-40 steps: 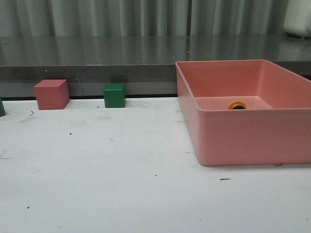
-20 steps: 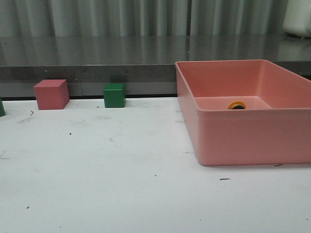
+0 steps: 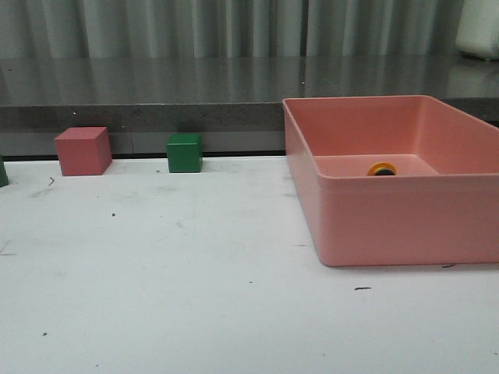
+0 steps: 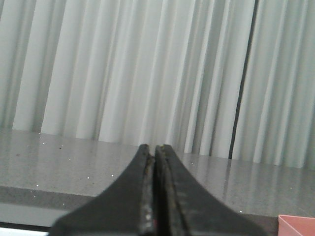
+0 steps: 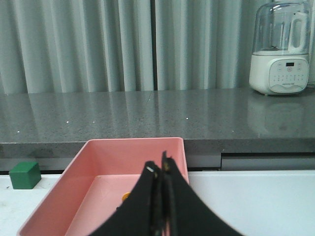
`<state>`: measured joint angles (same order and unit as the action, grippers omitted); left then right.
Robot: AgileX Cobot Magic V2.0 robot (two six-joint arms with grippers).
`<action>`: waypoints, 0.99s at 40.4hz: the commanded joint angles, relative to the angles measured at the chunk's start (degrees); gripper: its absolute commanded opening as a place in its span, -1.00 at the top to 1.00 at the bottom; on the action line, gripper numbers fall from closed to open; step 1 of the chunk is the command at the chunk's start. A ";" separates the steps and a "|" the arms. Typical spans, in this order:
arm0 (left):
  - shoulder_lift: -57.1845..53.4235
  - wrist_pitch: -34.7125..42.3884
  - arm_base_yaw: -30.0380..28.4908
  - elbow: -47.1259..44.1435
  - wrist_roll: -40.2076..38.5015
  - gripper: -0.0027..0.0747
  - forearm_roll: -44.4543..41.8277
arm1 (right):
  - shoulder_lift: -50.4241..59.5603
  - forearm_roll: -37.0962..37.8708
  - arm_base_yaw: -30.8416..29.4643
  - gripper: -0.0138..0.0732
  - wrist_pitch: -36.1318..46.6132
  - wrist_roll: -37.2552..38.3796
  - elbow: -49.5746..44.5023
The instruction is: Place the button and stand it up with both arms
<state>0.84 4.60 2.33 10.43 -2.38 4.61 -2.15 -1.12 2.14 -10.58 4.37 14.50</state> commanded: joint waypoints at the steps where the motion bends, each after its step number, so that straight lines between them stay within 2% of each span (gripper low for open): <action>1: 5.52 -4.60 -0.27 6.89 -0.38 0.98 -3.01 | -6.53 -2.41 -0.43 0.84 -4.08 -0.26 8.37; 4: 10.58 -10.26 -0.27 10.45 -0.38 0.98 -3.14 | -12.45 -4.33 -0.43 0.84 -7.47 -0.26 12.72; 9: 18.41 -15.84 -0.27 14.39 -0.38 0.98 -3.14 | -20.42 -4.13 -0.43 0.84 -7.95 -0.26 16.71; 19: 23.10 -15.72 -0.27 16.07 -0.38 0.98 -3.14 | -24.21 -3.87 -0.43 0.83 -7.39 -0.26 17.21; 22: 23.10 -15.47 -0.27 16.07 -0.38 0.93 -3.14 | -24.21 -3.57 -0.43 0.73 -7.41 -0.26 17.10; 25: 23.10 -15.23 -0.27 16.07 -0.38 0.59 -3.14 | -24.21 -2.07 -0.43 0.48 -7.41 -0.26 17.10; 28: 23.10 -15.09 -0.27 16.07 -0.38 0.14 -3.14 | -24.21 -0.62 -0.43 0.09 -7.36 -0.26 17.10; 30: 23.10 -15.09 -0.27 16.07 -0.38 -0.26 -3.14 | -24.21 -0.12 -0.43 -0.19 -7.14 -0.26 17.10; 32: 23.10 -15.09 -0.27 16.07 -0.38 -0.55 -2.48 | -24.21 -0.18 -0.43 -0.51 -6.76 -0.26 17.10; 34: 23.10 -15.09 -0.27 16.07 -0.38 -0.74 -2.48 | -24.28 -0.18 -0.43 -0.73 -5.98 -0.26 17.10; 36: 23.10 -15.09 -0.27 16.07 -0.38 -0.84 -2.48 | -24.87 -0.18 -0.43 -0.85 -5.17 -0.26 17.10; 40: 23.10 -15.02 -0.27 16.07 -0.38 -0.86 -2.48 | -28.13 -0.18 -0.43 -0.80 -2.45 -0.26 17.20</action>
<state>23.22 -15.11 2.33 24.44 -2.38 1.54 -27.44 -2.09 2.14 -19.71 4.37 29.70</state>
